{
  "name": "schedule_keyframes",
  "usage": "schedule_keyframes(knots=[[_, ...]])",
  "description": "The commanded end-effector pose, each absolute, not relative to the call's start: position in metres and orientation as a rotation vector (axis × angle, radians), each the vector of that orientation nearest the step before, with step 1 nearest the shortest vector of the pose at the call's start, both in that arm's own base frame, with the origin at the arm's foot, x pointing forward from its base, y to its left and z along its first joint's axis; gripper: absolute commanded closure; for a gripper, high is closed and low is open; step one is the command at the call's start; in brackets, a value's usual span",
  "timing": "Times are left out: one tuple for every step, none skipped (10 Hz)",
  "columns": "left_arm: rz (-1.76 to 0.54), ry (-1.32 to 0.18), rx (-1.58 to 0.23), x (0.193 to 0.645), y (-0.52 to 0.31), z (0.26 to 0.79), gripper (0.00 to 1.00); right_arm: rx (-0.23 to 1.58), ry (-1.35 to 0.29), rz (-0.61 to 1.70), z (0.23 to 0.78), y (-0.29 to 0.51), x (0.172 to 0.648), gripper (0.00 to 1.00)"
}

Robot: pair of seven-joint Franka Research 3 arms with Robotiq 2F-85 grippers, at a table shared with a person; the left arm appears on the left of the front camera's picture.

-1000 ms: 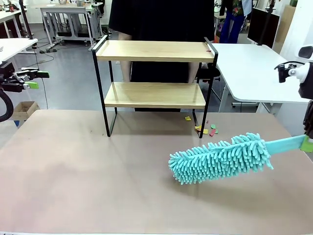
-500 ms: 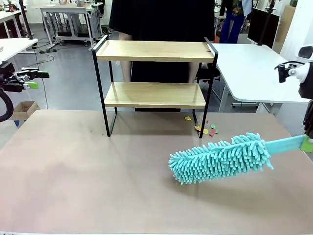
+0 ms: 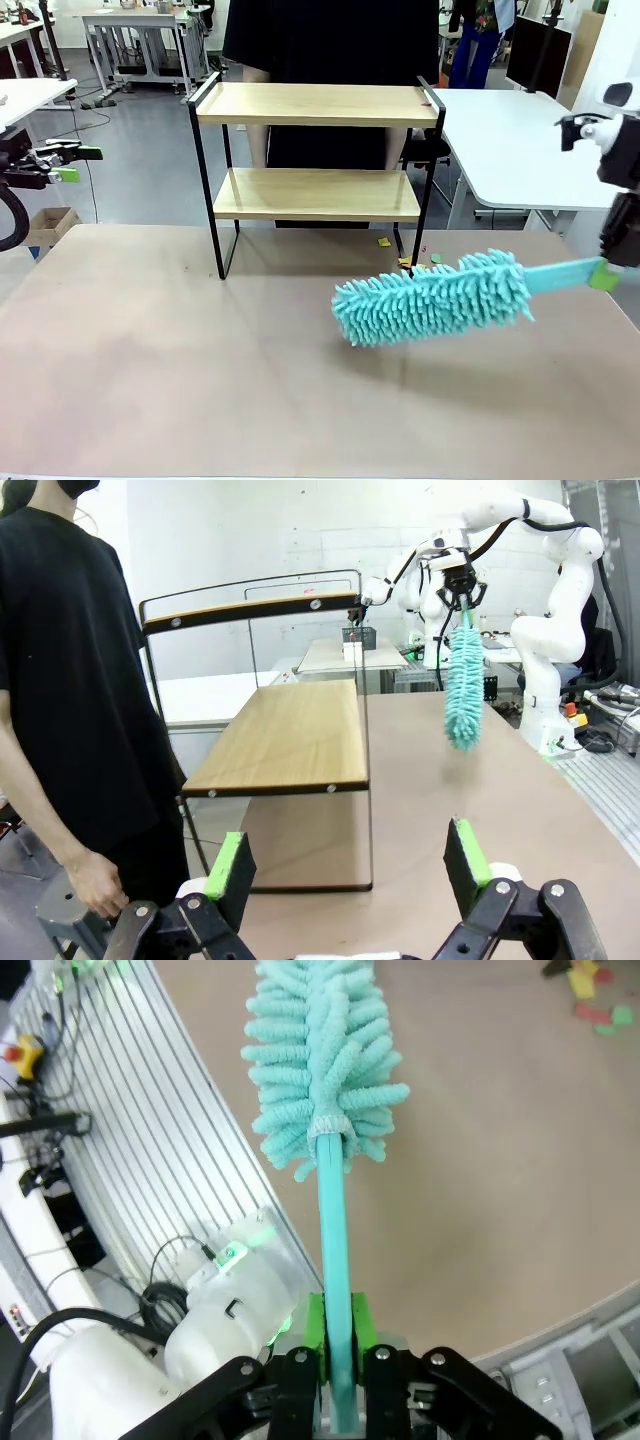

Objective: Clean the shelf.
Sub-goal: Hand the Duster back to the human.

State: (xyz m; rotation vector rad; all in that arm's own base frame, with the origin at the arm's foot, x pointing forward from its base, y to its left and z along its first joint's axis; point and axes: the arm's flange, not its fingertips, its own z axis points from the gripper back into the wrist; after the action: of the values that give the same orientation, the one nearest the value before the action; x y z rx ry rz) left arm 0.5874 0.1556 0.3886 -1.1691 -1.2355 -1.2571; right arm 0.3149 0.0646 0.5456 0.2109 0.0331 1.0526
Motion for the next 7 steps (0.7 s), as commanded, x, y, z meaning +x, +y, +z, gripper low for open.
schedule_keyframes(knots=[[-1.251, -1.297, -1.101, 0.539, 0.113, 0.4, 0.0, 0.338, -0.065, 1.101, 0.543, 0.055, 0.344, 0.87], [-1.242, -1.293, -1.053, 0.516, 0.094, 0.4, 0.0, 0.381, -0.131, 1.126, 0.539, 0.05, 0.353, 0.87], [-1.233, -1.277, -1.049, 0.496, 0.077, 0.399, 0.0, 0.399, -0.19, 1.144, 0.537, 0.046, 0.361, 0.87], [-1.226, -1.252, -1.05, 0.478, 0.064, 0.396, 0.0, 0.408, -0.249, 1.17, 0.534, 0.041, 0.368, 0.87], [-1.204, -1.245, -1.056, 0.462, 0.051, 0.396, 0.0, 0.416, -0.298, 1.191, 0.532, 0.035, 0.377, 0.87], [-1.166, -1.251, -1.053, 0.447, 0.041, 0.395, 0.0, 0.435, -0.347, 1.243, 0.53, 0.028, 0.383, 0.87], [-1.136, -1.259, -1.047, 0.435, 0.032, 0.395, 0.0, 0.461, -0.396, 1.328, 0.529, 0.023, 0.389, 0.87]])
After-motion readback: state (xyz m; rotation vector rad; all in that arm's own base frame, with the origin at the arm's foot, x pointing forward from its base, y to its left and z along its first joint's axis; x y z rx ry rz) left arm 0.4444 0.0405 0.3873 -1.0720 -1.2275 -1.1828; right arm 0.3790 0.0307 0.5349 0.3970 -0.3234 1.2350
